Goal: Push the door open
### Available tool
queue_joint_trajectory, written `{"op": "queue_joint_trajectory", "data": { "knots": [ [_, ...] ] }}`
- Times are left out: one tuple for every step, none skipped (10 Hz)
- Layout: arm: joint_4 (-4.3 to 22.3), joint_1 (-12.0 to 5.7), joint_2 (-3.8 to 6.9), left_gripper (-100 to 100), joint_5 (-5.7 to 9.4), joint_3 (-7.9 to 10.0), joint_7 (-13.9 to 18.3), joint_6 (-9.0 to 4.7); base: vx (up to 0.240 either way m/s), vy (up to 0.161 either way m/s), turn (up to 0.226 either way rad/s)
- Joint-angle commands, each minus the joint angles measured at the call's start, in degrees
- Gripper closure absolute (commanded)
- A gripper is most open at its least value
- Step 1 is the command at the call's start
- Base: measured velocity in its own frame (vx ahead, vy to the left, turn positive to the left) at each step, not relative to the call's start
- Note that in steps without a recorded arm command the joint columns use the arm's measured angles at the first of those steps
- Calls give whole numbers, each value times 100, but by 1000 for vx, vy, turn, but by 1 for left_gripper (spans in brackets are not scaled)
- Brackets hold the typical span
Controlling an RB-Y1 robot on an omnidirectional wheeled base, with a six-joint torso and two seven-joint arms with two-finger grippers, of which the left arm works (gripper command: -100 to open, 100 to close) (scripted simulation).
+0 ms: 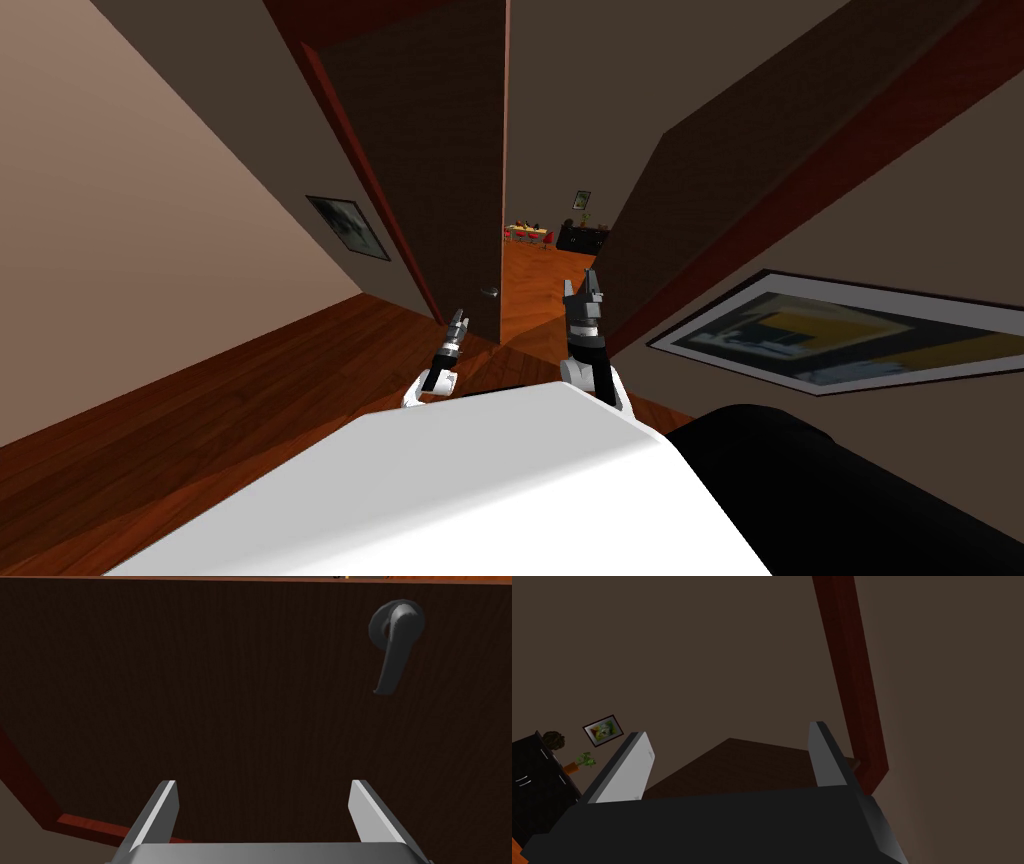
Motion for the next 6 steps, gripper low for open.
{"op": "queue_joint_trajectory", "data": {
  "knots": [
    [286, -99, -1, -100, -33, -50, 11, -81, 104, 32, -20],
    [515, -166, -15, -100, -54, -80, 11, -126, 97, 30, -25],
    [700, -232, -29, -100, -76, -109, 11, -171, 86, 34, -24],
    [861, -299, -42, -100, -97, -138, 11, -216, 81, 44, -21],
    [884, -299, -42, -100, -97, -138, 11, -216, 62, 27, -6],
    [1058, -362, -58, -100, -117, -166, 11, -259, 67, 17, -9]
  ]
}}
